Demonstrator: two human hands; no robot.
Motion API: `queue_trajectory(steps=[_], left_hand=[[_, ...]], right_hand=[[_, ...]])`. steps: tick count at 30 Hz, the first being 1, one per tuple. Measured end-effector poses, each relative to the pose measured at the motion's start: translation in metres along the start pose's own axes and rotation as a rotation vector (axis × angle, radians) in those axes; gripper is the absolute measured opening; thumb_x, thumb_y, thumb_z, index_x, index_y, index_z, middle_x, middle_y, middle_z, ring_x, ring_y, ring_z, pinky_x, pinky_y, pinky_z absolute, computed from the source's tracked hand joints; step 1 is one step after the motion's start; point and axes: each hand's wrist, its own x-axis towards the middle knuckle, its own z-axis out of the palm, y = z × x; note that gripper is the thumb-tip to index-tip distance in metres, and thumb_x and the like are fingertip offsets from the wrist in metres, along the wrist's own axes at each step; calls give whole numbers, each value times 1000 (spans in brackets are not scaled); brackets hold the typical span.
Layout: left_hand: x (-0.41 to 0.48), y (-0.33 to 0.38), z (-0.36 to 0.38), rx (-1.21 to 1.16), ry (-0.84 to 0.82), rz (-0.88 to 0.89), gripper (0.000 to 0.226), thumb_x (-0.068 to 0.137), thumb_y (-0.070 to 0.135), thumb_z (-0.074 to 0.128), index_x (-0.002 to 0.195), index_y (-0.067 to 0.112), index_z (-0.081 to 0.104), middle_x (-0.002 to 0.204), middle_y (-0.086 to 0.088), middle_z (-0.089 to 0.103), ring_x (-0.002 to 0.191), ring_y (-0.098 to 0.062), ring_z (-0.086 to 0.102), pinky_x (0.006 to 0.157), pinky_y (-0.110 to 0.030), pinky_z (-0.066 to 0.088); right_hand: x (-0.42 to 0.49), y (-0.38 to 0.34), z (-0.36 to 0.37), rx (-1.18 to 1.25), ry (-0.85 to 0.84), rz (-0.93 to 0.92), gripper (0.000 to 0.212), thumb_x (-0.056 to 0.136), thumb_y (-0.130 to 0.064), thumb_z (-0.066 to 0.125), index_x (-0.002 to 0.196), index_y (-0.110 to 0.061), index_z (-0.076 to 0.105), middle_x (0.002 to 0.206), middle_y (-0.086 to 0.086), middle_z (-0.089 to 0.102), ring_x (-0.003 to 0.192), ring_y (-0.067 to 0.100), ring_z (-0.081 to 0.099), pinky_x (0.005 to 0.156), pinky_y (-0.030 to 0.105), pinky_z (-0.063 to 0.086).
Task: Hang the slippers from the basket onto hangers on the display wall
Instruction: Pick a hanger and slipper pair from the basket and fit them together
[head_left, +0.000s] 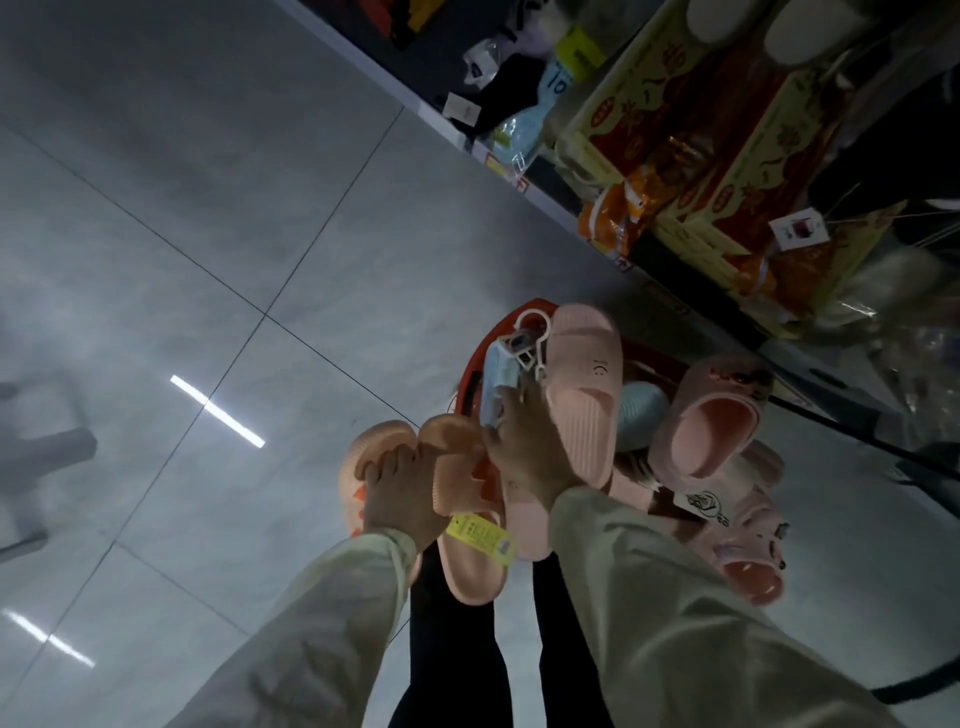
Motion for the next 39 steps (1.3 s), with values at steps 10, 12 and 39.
queue_trajectory(steps=[10,12,39], left_hand=[[30,-6,-9,-24,59,82,70,73,46,63,136,24,44,126,-5,57,117,-30,53,99,-47,35],[31,-5,-12,-42,61,71,69,72,45,63,135,25,44,126,-5,57,116,-31,53,99,-48,35],[-55,15,-72,-102,-8,-36,77,75,47,68,142,27,38,139,-4,49,129,-30,45,106,-47,31]], right_hand=[[60,14,0,192,-157,237,20,97,-16,52,106,-2,61,102,16,66,97,28,65,83,40,54],[54,13,-5,194,-74,204,19,97,-11,51,99,4,64,95,19,68,89,29,66,74,36,52],[-73,-6,-93,610,223,272,16,89,-8,57,98,-20,61,93,13,64,81,23,67,77,38,56]])
